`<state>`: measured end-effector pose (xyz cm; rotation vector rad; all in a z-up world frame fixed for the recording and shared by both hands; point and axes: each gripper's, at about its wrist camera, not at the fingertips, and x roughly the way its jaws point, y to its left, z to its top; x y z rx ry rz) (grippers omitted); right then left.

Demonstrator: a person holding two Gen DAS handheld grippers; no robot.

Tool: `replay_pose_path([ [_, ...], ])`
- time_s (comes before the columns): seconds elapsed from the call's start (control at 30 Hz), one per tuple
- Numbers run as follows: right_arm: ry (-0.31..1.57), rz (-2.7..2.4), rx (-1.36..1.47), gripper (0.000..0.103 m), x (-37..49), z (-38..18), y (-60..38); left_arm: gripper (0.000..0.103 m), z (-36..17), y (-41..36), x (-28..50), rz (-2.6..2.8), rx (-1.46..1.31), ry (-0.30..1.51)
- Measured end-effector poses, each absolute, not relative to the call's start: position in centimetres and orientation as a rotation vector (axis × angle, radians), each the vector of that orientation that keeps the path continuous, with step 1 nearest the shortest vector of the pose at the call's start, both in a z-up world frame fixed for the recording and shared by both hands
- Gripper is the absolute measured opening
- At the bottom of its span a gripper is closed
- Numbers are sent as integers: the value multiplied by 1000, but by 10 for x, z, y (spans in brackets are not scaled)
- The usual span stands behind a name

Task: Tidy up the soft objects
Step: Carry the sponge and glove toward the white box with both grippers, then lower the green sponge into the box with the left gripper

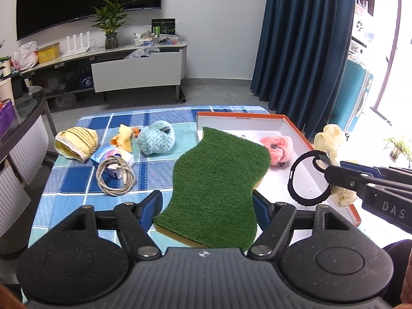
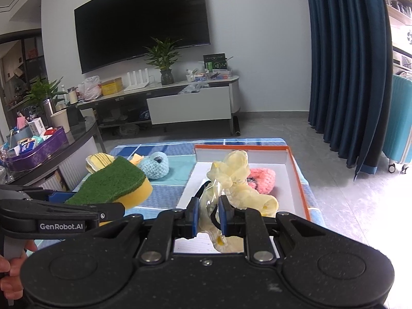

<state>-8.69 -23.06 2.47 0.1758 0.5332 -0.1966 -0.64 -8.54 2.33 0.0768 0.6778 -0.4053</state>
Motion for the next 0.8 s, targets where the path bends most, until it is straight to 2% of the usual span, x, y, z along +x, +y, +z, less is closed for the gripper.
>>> replay_pose_path([
  [0.8, 548, -280, 196, 21, -87, 15, -263, 74, 8, -124, 7, -484, 102, 712],
])
